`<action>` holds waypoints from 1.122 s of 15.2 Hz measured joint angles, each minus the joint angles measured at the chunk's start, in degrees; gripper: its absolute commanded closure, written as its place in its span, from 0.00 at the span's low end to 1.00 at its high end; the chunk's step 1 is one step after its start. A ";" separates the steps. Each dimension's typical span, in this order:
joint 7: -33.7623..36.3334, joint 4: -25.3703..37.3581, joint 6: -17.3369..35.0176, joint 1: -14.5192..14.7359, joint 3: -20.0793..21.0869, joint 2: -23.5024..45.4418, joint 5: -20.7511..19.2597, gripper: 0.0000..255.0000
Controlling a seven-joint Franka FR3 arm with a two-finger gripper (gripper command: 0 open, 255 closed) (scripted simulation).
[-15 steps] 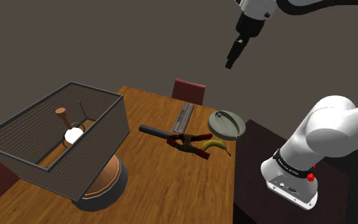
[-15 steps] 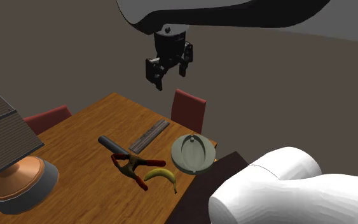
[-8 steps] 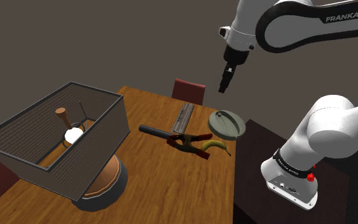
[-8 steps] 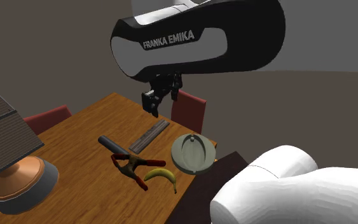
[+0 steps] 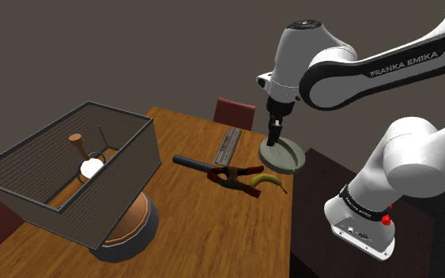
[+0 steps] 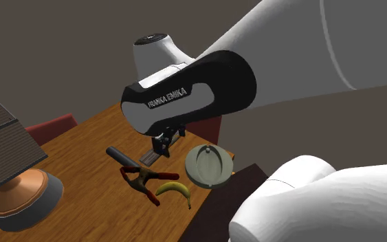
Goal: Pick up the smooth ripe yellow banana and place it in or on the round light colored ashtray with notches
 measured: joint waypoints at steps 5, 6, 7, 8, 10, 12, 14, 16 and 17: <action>-1.50 -4.72 8.09 2.45 1.89 6.58 0.20 0.00; -1.89 -5.54 10.32 2.60 2.18 8.68 -0.09 0.00; -2.15 -6.14 12.18 2.91 2.57 10.54 -0.26 0.00; -2.40 -6.85 13.47 3.39 2.96 11.72 -0.29 0.00; -3.02 -7.79 16.82 3.45 3.42 15.20 -1.08 0.00; -2.57 -8.19 19.48 3.33 3.94 17.84 -1.73 0.00; -1.80 -8.64 22.01 2.95 4.36 20.09 -2.54 0.00; -1.32 -8.84 24.53 1.99 4.38 22.44 -3.94 0.00; -0.75 -8.99 25.70 1.77 4.60 23.48 -4.49 0.00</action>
